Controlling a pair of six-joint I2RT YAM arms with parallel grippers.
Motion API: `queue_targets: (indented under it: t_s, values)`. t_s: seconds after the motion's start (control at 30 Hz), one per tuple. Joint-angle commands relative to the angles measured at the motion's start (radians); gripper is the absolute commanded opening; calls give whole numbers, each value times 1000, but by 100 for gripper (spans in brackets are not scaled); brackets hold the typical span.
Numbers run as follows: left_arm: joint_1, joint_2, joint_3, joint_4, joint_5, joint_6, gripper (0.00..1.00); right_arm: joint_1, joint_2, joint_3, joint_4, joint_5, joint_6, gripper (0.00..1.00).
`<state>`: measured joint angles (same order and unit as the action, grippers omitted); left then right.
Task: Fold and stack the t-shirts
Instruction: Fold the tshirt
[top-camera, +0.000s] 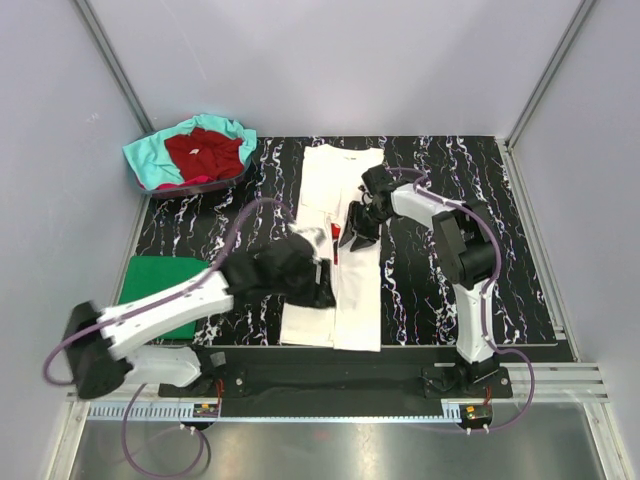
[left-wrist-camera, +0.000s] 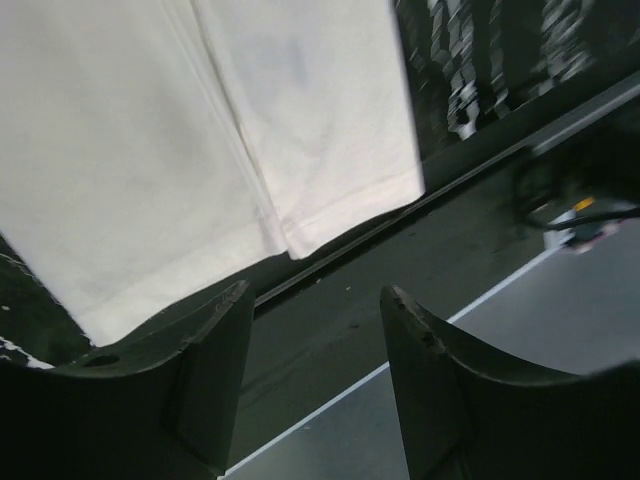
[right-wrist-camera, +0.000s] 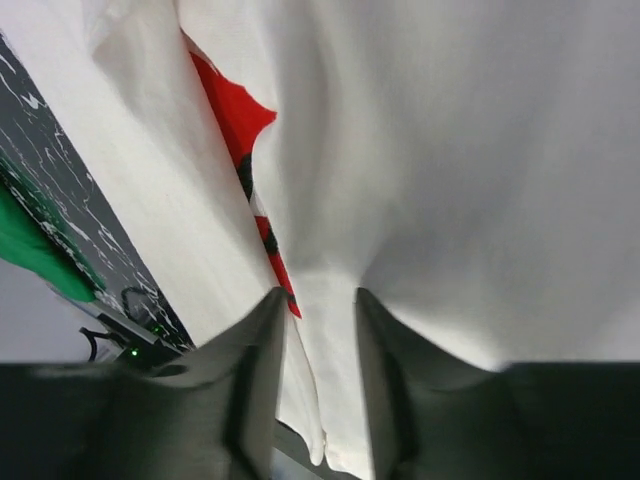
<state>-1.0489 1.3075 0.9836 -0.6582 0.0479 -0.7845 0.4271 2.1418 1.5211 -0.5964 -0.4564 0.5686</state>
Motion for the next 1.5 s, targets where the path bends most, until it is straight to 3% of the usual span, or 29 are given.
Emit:
queue_targets:
  t_s: [0.0, 0.17, 0.3, 0.6, 0.73, 0.87, 1.07, 1.47]
  values:
    - [128, -189, -3, 6, 3, 37, 59, -8, -130, 80, -117, 70, -104, 49]
    - [353, -252, -82, -29, 122, 157, 59, -11, -247, 80, -241, 114, -188, 74]
    - [438, -245, -146, -6, 181, 215, 62, -30, -365, -48, -276, 82, -204, 77]
    - [535, -179, -284, 63, 276, 212, 67, -47, -635, -591, -178, -144, -168, 83]
    - [566, -119, -324, 74, 329, 157, 62, -47, -718, -758, -99, -212, -93, 77]
    - [569, -126, -390, 81, 336, 117, 60, -45, -770, -792, -92, -257, -18, 73]
    - [569, -162, -453, 124, 359, 51, 57, -41, -884, -987, 9, -284, 122, 58]
    - [567, -145, -505, 147, 382, 33, 49, 33, -807, -1101, 199, -269, 232, 47]
